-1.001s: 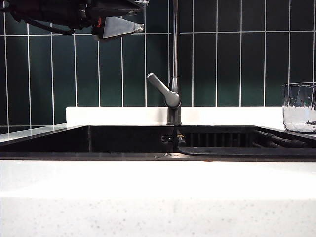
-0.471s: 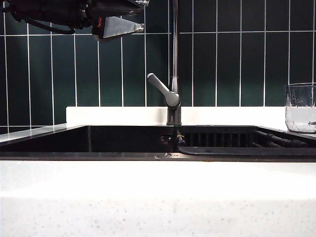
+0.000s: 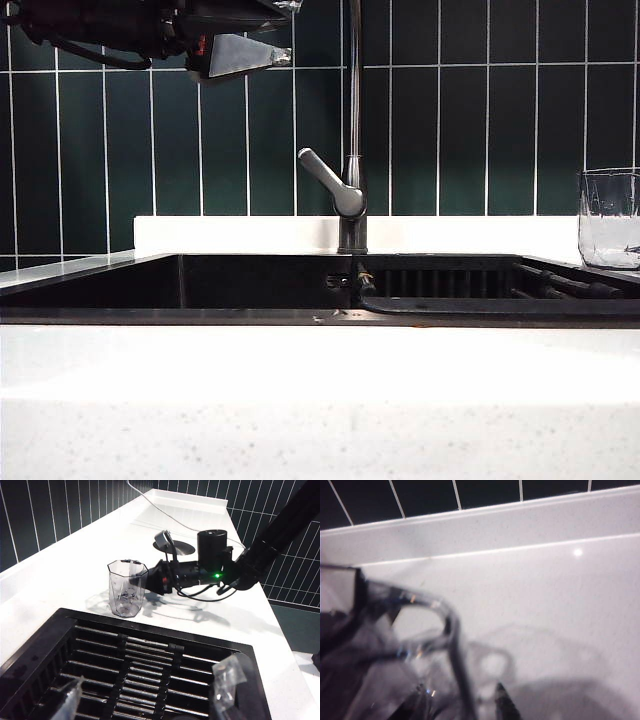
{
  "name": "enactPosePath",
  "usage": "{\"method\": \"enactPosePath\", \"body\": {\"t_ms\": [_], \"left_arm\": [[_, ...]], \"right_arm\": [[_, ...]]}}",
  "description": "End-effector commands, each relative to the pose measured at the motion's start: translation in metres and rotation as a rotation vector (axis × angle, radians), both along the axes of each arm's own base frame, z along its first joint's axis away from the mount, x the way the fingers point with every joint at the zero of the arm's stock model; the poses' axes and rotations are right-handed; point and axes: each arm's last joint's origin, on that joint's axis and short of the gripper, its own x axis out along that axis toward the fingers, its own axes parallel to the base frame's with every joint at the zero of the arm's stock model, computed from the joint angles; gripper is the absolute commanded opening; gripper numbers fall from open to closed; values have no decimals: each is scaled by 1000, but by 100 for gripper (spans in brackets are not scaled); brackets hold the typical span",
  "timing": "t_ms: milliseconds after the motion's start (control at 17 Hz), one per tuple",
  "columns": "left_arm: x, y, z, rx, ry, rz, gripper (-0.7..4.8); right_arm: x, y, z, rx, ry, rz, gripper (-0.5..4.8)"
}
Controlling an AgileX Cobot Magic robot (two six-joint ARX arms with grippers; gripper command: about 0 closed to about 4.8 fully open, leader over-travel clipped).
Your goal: Pick up the mug next to the sink, go to the faucet to get some water, pour the water into the sink, and finally put the mug back to its place.
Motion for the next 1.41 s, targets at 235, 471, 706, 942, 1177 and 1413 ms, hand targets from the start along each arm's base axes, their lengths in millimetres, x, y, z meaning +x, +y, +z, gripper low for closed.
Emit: {"method": "enactPosePath", "body": {"t_ms": [235, 471, 706, 942, 1177, 1413], "left_arm": [[-1, 0, 2, -7, -7, -16, 334], [-1, -1, 1, -8, -2, -25, 334], [-2, 0, 1, -7, 10, -33, 334], [-13, 3, 13, -6, -19, -30, 291], [-44, 13, 41, 48, -173, 70, 32], [-85, 30, 51, 189, -234, 320, -6]], "right_arm": [[-27, 7, 0, -10, -34, -23, 180], [-54, 16, 7, 27, -67, -56, 180], [-86, 30, 26, 31, -155, -45, 178], [-112, 41, 56, 21, -244, -25, 75], [-135, 50, 76, -22, -288, -30, -6], [-151, 54, 78, -39, -231, -45, -6]]}}
